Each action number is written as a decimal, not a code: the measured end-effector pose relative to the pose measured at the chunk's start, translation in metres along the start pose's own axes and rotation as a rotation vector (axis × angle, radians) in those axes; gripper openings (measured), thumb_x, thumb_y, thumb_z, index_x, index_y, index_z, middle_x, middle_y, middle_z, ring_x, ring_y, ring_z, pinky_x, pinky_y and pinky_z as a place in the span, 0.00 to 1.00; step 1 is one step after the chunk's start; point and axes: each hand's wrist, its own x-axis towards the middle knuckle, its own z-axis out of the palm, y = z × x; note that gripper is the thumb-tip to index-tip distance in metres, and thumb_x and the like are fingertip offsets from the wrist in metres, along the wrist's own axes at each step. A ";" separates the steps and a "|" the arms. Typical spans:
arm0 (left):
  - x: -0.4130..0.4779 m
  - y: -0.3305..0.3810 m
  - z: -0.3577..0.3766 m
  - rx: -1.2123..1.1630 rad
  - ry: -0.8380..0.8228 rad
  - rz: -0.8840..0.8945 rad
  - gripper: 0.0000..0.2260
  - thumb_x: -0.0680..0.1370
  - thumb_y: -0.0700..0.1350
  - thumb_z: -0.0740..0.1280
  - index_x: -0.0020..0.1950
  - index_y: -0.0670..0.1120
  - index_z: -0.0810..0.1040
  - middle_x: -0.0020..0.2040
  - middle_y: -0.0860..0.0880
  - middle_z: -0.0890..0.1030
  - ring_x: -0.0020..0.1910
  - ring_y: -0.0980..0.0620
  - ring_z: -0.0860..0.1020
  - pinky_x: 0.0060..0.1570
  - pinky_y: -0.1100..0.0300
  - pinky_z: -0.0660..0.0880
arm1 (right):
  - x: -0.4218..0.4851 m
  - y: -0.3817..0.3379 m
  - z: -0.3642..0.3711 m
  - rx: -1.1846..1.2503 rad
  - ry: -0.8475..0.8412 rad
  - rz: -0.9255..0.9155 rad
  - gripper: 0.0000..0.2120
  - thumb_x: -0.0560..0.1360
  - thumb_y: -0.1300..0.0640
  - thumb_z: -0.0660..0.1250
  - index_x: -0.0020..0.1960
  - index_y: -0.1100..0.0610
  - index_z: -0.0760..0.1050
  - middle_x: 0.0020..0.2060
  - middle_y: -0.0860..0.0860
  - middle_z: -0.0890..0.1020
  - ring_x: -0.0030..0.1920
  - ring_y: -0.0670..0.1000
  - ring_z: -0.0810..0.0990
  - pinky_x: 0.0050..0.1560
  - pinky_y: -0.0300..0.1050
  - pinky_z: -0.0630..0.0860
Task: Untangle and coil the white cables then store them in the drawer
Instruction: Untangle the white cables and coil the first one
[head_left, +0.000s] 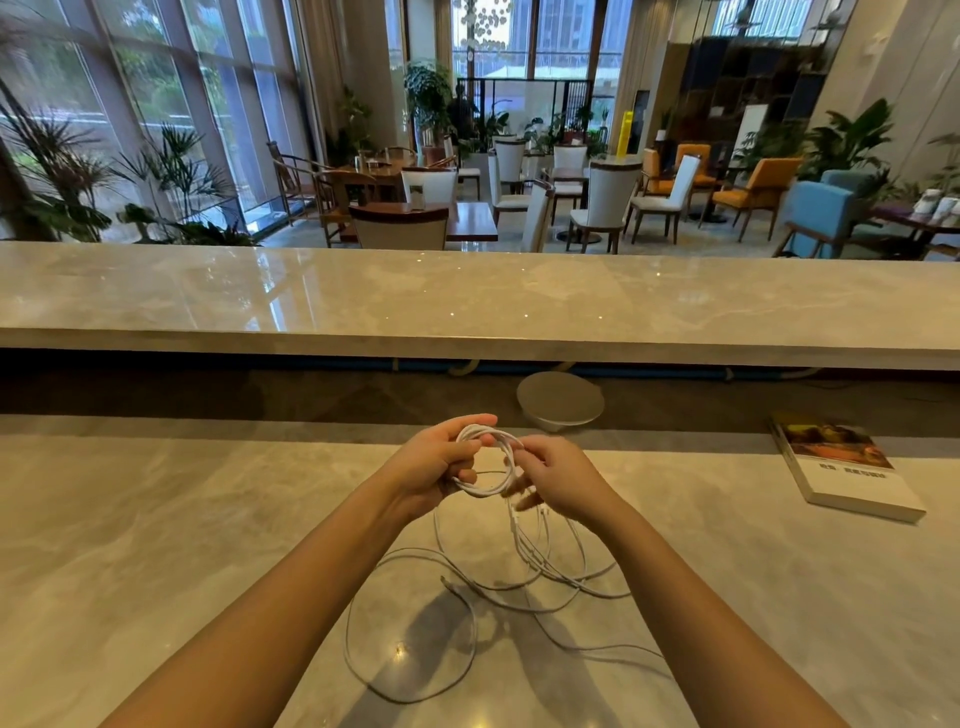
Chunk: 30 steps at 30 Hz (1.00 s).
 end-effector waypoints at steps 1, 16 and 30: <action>0.000 0.000 0.000 -0.011 0.003 -0.004 0.12 0.79 0.34 0.58 0.55 0.46 0.77 0.41 0.46 0.79 0.28 0.56 0.69 0.29 0.65 0.69 | 0.001 0.001 -0.001 -0.236 0.048 -0.040 0.11 0.81 0.56 0.56 0.56 0.55 0.76 0.45 0.51 0.78 0.42 0.49 0.79 0.37 0.39 0.76; 0.007 -0.002 0.018 0.250 0.147 0.323 0.09 0.81 0.43 0.59 0.57 0.49 0.77 0.47 0.47 0.79 0.36 0.56 0.73 0.36 0.65 0.71 | -0.011 -0.008 -0.001 0.552 0.059 0.123 0.05 0.74 0.58 0.68 0.47 0.57 0.81 0.47 0.57 0.83 0.51 0.53 0.81 0.50 0.45 0.78; 0.017 -0.012 0.003 0.551 0.409 0.542 0.09 0.76 0.48 0.66 0.54 0.50 0.81 0.43 0.55 0.82 0.41 0.58 0.79 0.37 0.70 0.74 | -0.005 -0.005 0.013 0.892 0.053 0.233 0.09 0.76 0.56 0.65 0.43 0.57 0.83 0.41 0.54 0.78 0.45 0.51 0.73 0.46 0.44 0.70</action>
